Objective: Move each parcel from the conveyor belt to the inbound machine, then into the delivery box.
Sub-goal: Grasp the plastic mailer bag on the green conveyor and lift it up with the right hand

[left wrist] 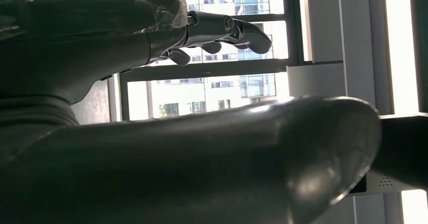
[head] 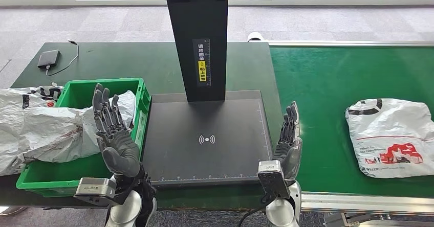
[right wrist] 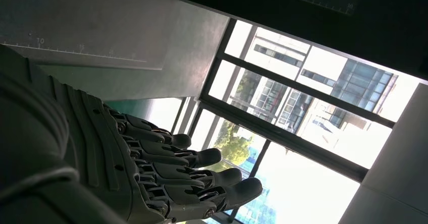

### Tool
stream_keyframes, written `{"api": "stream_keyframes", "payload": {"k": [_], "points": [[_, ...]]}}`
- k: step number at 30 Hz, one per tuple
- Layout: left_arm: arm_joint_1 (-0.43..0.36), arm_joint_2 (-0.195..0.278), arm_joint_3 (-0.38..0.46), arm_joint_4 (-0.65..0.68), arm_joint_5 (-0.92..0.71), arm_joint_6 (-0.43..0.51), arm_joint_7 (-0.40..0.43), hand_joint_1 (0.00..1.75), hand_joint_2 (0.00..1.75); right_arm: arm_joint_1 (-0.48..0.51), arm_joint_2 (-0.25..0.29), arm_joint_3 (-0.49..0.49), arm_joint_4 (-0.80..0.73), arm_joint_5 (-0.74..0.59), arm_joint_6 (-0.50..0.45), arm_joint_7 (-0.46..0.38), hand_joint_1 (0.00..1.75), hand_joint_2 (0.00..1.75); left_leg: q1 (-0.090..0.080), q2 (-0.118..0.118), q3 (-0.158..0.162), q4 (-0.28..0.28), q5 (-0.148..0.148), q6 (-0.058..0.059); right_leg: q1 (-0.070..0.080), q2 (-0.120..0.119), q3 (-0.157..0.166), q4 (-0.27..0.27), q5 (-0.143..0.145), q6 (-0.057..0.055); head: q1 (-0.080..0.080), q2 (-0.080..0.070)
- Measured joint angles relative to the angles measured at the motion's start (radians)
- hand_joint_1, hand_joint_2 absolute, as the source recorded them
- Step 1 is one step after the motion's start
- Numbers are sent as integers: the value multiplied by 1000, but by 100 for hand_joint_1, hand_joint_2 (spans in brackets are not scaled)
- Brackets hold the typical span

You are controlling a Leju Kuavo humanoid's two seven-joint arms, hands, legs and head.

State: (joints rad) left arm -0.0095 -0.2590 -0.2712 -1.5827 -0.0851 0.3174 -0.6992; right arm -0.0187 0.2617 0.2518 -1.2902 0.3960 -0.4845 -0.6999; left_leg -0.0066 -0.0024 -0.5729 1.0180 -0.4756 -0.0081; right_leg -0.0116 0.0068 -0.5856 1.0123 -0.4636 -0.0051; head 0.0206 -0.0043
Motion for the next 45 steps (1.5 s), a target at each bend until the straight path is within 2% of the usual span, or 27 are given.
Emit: {"api": "stream_keyframes", "payload": {"k": [45], "points": [[0,0,0,0,0,0,0,0,0,0,0,0,0,0,0,0,0,0,0,0,0,0,0,0,0,0,0,0,0,0,0,0]]}}
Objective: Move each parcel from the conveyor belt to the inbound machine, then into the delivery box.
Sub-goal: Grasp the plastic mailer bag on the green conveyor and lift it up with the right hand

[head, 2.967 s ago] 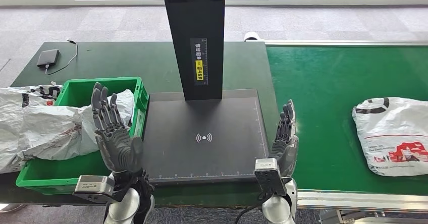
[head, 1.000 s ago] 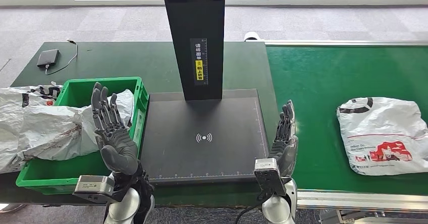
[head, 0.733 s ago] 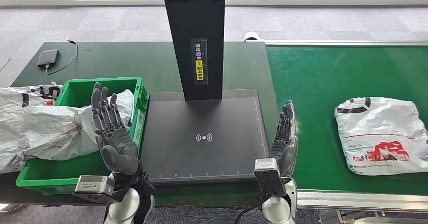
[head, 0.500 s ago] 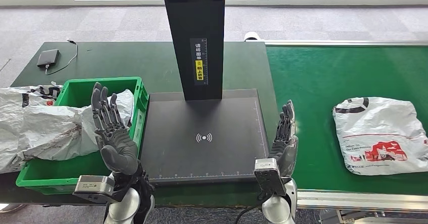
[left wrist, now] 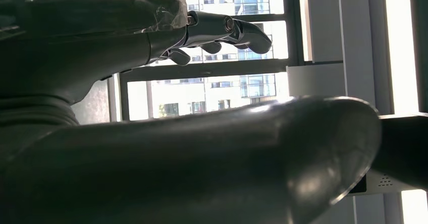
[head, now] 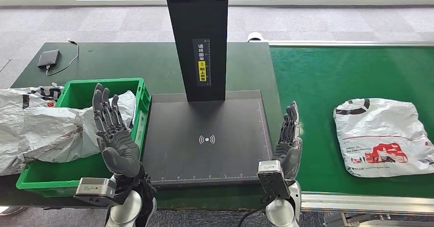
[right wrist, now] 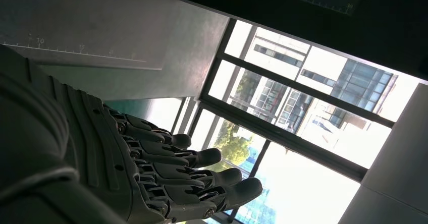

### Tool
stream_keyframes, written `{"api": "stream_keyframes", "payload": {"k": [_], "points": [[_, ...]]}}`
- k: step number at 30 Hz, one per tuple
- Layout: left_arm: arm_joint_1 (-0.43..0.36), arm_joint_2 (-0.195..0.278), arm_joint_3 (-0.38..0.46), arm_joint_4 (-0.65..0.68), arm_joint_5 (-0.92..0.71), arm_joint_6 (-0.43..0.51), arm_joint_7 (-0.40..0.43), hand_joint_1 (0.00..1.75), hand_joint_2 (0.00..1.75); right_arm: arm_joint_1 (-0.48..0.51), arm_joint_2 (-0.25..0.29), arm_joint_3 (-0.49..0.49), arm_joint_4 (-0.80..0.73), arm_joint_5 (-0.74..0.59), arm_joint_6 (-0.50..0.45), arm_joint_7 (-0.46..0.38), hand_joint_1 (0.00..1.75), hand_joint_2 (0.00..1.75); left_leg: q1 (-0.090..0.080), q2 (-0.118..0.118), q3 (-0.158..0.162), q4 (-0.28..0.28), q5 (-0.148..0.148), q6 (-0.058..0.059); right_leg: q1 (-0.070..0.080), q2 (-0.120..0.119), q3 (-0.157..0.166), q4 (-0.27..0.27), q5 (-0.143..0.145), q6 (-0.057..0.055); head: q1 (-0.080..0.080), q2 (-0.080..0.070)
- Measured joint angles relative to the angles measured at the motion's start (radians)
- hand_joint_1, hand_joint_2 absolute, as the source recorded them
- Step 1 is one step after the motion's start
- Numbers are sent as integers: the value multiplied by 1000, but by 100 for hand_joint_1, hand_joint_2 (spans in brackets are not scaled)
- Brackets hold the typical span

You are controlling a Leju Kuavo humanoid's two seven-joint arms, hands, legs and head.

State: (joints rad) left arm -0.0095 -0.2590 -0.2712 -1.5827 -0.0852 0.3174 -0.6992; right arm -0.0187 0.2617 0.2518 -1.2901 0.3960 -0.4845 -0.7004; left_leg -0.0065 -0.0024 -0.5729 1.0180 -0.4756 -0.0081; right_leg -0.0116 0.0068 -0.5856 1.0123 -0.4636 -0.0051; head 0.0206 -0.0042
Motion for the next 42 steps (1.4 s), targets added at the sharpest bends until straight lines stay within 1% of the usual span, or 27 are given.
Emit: {"api": "stream_keyframes", "payload": {"k": [9,13,17,19,22,29,33,42], "points": [[0,0,0,0,0,0,0,0,0,0,0,0,0,0,0,0,0,0,0,0,0,0,0,0,0,0,0,0,0,0,0,0],[0,0,0,0,5,-7,0,0,175,0,0,0,0,-12,6,0,0,175,0,0,0,0,0,0,0,0,0,0,0,0,0,0],[-9,-2,3,35,33,-97,0,0,175,-1,0,6,-2,-116,36,0,0,175,0,0,0,0,0,0,0,0,0,0,0,0,0,0],[-12,-4,6,59,29,-131,0,0,175,-2,0,13,-2,-130,29,-1,0,175,0,0,1,0,0,0,0,0,0,0,0,0,0,0],[-15,-4,8,83,1,-158,0,0,175,-2,0,15,-3,-130,26,-1,0,175,0,0,1,0,0,0,0,0,0,0,0,0,0,0],[-18,-4,8,108,-38,-167,0,0,175,-2,0,15,-6,-127,33,-1,0,175,0,0,1,0,0,0,0,0,0,0,0,0,0,0],[-26,-4,2,161,-75,-163,0,0,175,0,0,15,-16,-113,32,-1,0,175,0,0,1,0,0,0,0,0,0,0,0,0,0,0],[-27,-5,2,171,-56,-161,0,0,175,0,0,15,-21,-76,12,0,0,175,0,0,1,0,0,0,0,0,0,0,0,0,0,0]]}}
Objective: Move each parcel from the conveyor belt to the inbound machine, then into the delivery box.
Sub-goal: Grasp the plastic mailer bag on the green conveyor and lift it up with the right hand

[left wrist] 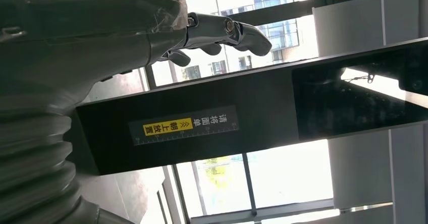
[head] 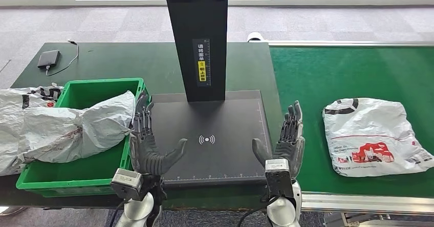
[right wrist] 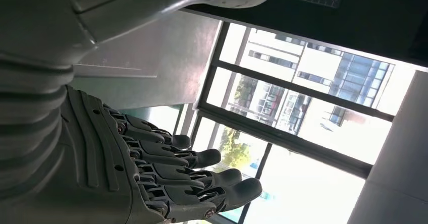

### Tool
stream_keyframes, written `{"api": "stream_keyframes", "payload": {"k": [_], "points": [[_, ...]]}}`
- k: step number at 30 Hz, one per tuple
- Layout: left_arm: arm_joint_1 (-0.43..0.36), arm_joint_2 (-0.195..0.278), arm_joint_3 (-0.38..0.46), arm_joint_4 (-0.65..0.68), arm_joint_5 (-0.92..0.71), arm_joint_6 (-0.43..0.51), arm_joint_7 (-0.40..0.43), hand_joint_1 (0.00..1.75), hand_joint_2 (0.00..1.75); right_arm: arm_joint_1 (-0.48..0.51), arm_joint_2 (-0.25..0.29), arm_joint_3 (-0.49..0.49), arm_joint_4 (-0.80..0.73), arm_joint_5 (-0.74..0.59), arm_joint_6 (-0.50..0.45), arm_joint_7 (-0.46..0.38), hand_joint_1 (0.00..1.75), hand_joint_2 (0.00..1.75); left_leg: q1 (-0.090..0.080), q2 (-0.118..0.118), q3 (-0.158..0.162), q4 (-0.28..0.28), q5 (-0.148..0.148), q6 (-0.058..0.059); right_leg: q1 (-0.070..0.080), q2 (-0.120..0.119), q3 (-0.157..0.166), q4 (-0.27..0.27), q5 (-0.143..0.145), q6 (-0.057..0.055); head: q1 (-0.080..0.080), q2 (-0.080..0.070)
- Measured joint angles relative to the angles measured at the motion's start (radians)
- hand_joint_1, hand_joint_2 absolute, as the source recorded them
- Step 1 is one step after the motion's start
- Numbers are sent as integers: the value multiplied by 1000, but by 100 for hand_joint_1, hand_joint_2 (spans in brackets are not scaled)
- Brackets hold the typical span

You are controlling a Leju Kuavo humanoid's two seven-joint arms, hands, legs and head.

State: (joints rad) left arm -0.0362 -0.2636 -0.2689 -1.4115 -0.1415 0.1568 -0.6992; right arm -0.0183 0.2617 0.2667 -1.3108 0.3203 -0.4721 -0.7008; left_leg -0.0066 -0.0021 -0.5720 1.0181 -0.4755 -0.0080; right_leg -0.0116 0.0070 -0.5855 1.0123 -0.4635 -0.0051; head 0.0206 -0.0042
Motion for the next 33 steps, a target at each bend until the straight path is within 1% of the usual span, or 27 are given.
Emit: {"api": "stream_keyframes", "payload": {"k": [4,7,9,11,13,15,17,18,19,21,23,24,25,26,28,30,33], "points": [[1,0,0,-6,20,-6,0,0,175,0,0,-1,2,56,-26,7,0,175,0,0,0,0,0,0,0,0,0,0,0,0,0,0],[1,0,0,-8,24,-8,0,0,175,0,0,-2,4,70,-35,11,0,175,0,0,0,0,0,0,0,0,0,0,0,0,0,0],[1,0,0,-10,20,-8,0,0,175,0,0,-3,7,105,-64,23,0,175,0,0,0,0,0,0,0,0,0,0,0,0,0,0],[1,0,0,-11,16,-7,0,0,175,-1,0,-15,14,226,-133,50,0,175,0,0,0,0,0,0,0,0,0,0,0,0,0,0],[1,0,0,-11,13,-7,0,0,175,-2,1,-55,25,422,-195,67,0,175,0,0,0,0,0,0,0,-1,0,0,0,0,0,0],[1,0,0,-11,6,-8,0,0,175,-14,5,-120,40,604,-217,71,0,175,0,-1,0,0,0,0,0,-1,0,0,0,0,0,0],[1,0,0,-12,2,-15,0,0,175,-52,8,-218,63,766,-221,101,0,175,0,-1,0,0,0,0,-1,-1,0,0,0,1,0,0],[1,0,0,-13,3,-18,0,0,175,-82,10,-279,81,851,-222,139,0,175,-1,-1,0,0,0,1,-1,-1,0,0,1,1,0,0],[1,0,0,-14,5,-22,0,0,175,-117,9,-343,108,938,-222,199,0,175,-1,-1,0,0,1,1,-1,-1,1,0,1,2,0,0],[2,0,0,-17,8,-25,0,0,175,-195,-11,-457,197,1088,-223,368,0,175,-1,-1,0,1,1,2,-1,0,1,0,2,3,0,0],[3,0,1,-24,7,-25,0,0,175,-270,-56,-540,323,1175,-224,541,0,175,-1,-2,-1,2,2,3,-2,-1,2,0,3,4,0,0],[3,0,2,-29,5,-25,0,0,175,-302,-81,-568,385,1192,-224,604,0,175,-2,-2,-1,3,2,4,-2,-1,2,0,3,4,0,0],[4,0,3,-33,4,-25,0,0,175,-332,-105,-588,443,1197,-224,649,0,175,-2,-2,-1,3,3,4,-2,-2,2,0,3,4,0,0],[5,1,4,-36,4,-25,0,0,175,-359,-126,-601,493,1198,-224,679,0,175,-2,-2,-1,3,3,4,-3,-1,1,0,3,5,0,0],[6,1,6,-43,6,-25,0,0,175,-404,-160,-617,581,1199,-224,709,0,175,-2,-2,-1,3,3,4,-3,-1,1,0,4,5,0,0],[7,1,8,-46,7,-25,0,0,175,-437,-185,-626,644,1200,-225,719,0,175,-2,-3,-1,3,3,4,-3,-1,1,0,3,5,0,0],[7,1,10,-49,7,-25,0,0,175,-466,-208,-630,707,1200,-226,724,0,175,-2,-3,-2,3,3,4,-3,-2,1,0,3,5,0,0]]}}
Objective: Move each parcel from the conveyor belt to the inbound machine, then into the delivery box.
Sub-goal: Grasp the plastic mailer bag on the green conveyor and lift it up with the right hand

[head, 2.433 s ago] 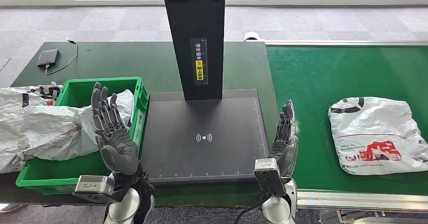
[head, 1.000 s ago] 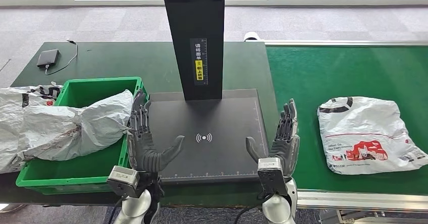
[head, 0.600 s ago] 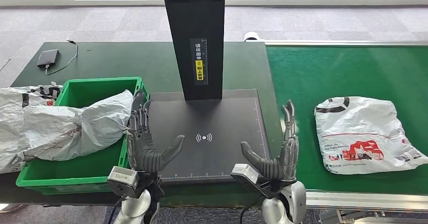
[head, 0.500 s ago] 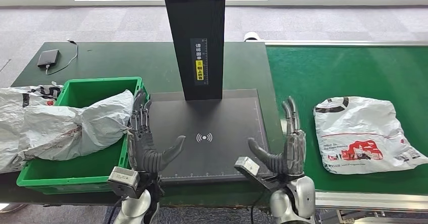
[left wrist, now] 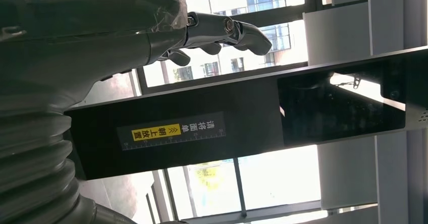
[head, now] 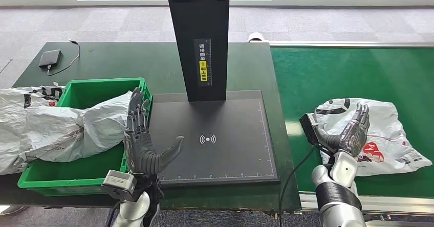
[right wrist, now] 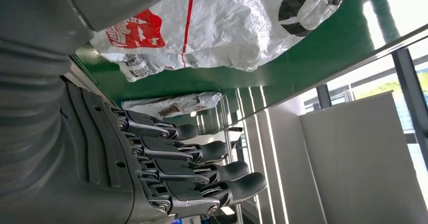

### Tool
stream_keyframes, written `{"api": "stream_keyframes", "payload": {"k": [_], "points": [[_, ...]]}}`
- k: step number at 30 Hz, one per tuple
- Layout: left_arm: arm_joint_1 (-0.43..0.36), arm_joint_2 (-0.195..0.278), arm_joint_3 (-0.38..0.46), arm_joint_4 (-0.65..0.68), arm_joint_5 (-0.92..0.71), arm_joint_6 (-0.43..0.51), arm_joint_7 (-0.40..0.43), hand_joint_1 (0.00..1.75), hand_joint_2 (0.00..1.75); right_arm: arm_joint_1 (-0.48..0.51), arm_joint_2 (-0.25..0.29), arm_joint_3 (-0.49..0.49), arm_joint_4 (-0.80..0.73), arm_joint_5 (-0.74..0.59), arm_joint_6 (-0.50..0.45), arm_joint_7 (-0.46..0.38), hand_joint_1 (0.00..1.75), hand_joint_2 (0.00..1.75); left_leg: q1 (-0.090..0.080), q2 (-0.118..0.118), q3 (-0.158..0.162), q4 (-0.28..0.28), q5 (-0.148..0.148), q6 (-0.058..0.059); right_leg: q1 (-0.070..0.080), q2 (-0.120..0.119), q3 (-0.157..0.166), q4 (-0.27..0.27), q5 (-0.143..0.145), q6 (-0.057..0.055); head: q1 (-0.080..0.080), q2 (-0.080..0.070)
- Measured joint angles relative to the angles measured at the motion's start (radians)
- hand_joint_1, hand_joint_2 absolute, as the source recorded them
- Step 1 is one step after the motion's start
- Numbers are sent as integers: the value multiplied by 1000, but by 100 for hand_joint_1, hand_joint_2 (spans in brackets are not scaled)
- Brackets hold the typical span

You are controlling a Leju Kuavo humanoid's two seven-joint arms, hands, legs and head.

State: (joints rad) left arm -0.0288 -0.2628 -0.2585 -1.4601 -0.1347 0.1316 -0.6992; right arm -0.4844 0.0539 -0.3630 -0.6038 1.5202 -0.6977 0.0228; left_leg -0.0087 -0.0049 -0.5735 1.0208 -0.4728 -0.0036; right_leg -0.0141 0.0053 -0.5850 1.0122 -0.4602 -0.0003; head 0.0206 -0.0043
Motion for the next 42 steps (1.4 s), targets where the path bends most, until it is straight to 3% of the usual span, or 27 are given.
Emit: {"api": "stream_keyframes", "payload": {"k": [16,36,42], "points": [[10,-2,26,-33,-43,-8,0,0,175,-84,-66,-100,191,-22,33,37,0,175,-1,0,-1,0,0,0,-1,0,0,0,0,0,0,0],[31,-9,99,-73,-51,-17,0,0,175,-111,-67,-111,258,1,334,201,0,175,0,0,-1,0,0,0,0,0,0,0,0,0,0,0],[33,-10,109,-73,-55,-22,0,0,175,-111,-67,-111,265,2,355,213,0,175,0,0,-1,0,0,0,0,0,0,0,0,0,0,0]]}}
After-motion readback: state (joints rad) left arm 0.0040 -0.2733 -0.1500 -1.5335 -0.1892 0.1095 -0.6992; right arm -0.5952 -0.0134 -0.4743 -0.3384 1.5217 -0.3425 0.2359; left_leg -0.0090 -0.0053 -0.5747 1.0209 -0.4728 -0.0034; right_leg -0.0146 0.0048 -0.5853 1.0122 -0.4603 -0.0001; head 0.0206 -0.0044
